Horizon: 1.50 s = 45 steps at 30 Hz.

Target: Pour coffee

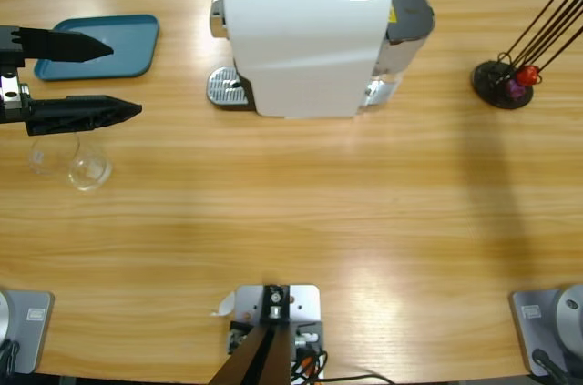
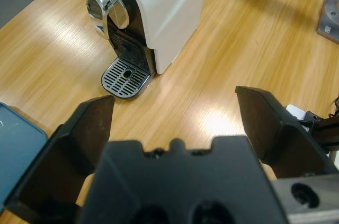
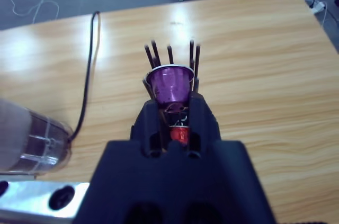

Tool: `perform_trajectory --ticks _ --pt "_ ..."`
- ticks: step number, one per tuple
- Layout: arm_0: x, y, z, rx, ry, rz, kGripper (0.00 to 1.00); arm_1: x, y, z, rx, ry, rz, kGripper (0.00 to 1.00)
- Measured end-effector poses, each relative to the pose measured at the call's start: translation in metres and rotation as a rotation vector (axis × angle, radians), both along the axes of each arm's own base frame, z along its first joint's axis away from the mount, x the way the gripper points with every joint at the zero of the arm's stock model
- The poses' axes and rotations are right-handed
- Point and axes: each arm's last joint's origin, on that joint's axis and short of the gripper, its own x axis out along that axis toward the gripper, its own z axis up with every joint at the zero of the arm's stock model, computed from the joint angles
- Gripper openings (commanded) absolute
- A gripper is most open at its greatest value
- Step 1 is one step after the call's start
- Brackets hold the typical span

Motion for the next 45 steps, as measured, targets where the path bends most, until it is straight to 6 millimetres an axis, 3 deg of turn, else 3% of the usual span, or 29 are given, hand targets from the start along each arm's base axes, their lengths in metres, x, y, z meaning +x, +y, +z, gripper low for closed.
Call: perform_trajectory --ticks 6,9,17,25,29,35,39,45 --pt "-0.001 -0.002 -0.003 -0.005 0.001 -0.009 0.987 -0.018 0.003 0.027 -0.016 -0.043 0.017 0.000" --pt "-0.001 -0.002 -0.005 -0.006 0.002 -0.010 0.987 -0.033 0.012 0.039 -0.013 -0.068 0.108 0.000" --pt "-0.002 -0.002 -0.005 -0.008 0.002 -0.010 0.987 -0.051 0.065 0.051 -0.047 -0.100 0.811 0.000" --pt "-0.011 0.004 0.002 -0.029 -0.031 -0.010 0.982 -0.018 0.153 0.078 -0.148 -0.121 1.235 0.000" --pt "-0.017 0.007 0.005 -0.032 -0.036 -0.010 0.982 0.010 0.194 0.090 -0.189 -0.145 1.314 0.000" --pt "-0.021 0.010 0.005 -0.032 -0.037 -0.010 0.982 0.047 0.241 0.099 -0.178 -0.161 1.399 0.000" --pt "-0.022 0.010 0.003 -0.029 -0.031 -0.010 0.982 0.064 0.259 0.084 -0.192 -0.125 1.421 0.000" --pt "-0.022 0.011 0.001 -0.027 -0.028 -0.010 0.982 0.089 0.256 0.064 -0.233 -0.085 1.399 0.000"
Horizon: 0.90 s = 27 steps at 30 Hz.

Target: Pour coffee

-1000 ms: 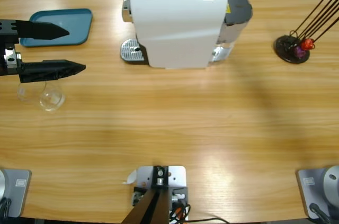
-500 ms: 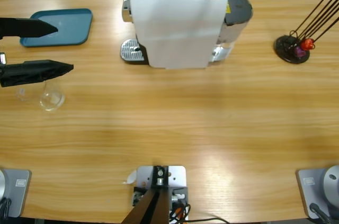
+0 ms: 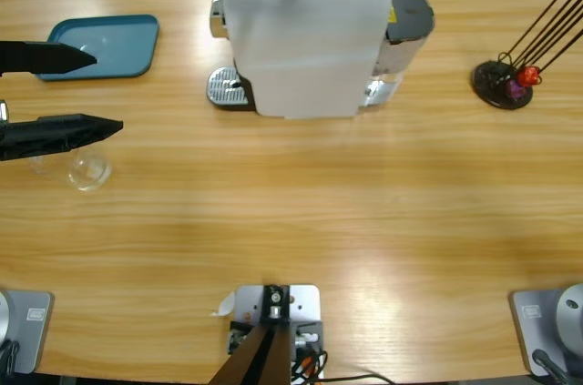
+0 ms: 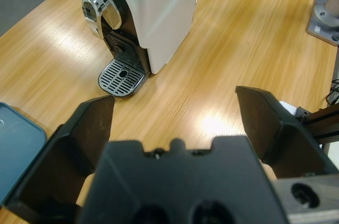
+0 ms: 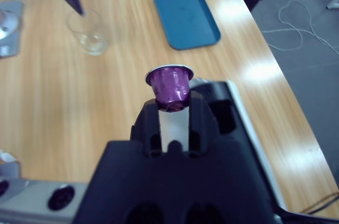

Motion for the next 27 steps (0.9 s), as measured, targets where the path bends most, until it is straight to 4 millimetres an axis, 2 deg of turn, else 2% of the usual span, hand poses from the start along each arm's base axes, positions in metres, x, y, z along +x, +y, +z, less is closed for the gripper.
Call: perform_trajectory --ticks 7,14,27 --pt "0.000 0.000 0.000 0.001 0.001 0.000 0.982 0.022 -0.013 -0.011 -0.031 -0.003 -0.042 0.000" --pt "-0.001 0.001 -0.003 0.006 0.009 0.000 0.982 0.028 -0.009 -0.021 -0.045 0.012 -0.034 0.000" --pt "-0.004 0.002 -0.013 0.022 0.035 0.000 0.982 0.037 0.001 -0.020 -0.038 0.007 -0.027 0.000"
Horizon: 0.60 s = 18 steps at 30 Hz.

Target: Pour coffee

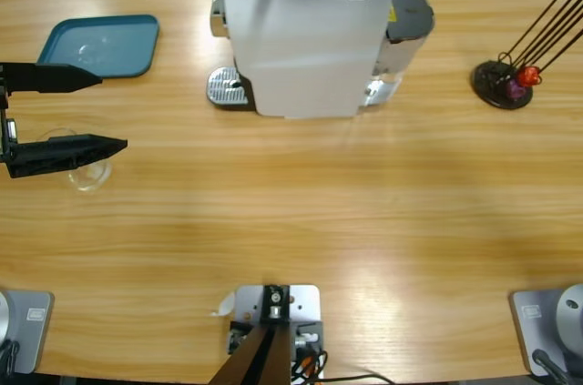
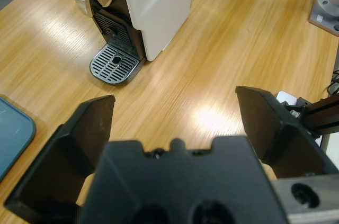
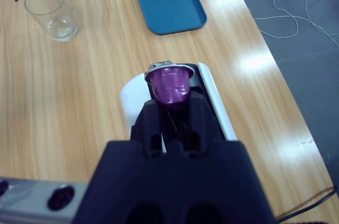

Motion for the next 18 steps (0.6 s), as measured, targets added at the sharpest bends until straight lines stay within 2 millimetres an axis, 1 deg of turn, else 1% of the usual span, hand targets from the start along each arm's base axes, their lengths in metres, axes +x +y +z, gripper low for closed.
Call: perform_trajectory --ticks 18 --pt "-0.0002 0.0001 -0.0006 0.001 0.002 0.000 0.982 -0.0013 -0.0028 0.0037 -0.024 -0.038 -0.004 0.000"
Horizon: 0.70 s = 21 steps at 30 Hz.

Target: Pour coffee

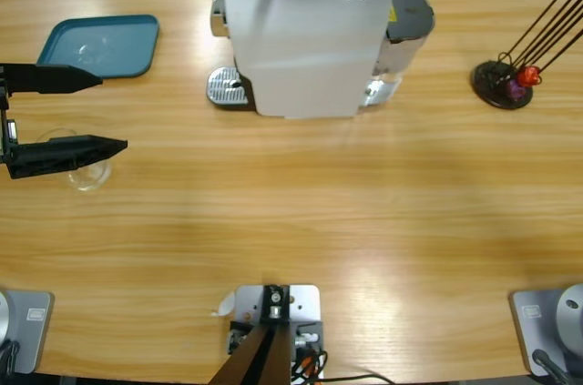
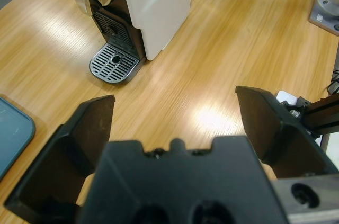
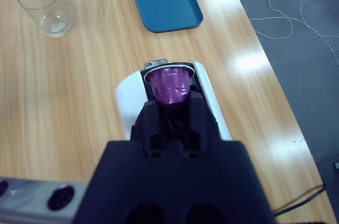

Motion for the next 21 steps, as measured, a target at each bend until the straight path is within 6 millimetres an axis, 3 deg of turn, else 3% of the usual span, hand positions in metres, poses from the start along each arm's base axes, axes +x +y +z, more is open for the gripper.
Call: perform_trajectory --ticks 21 --pt "-0.0004 0.0003 -0.0013 0.002 0.003 0.000 0.982 -0.0055 -0.0053 0.0079 -0.023 -0.036 -0.005 0.000"
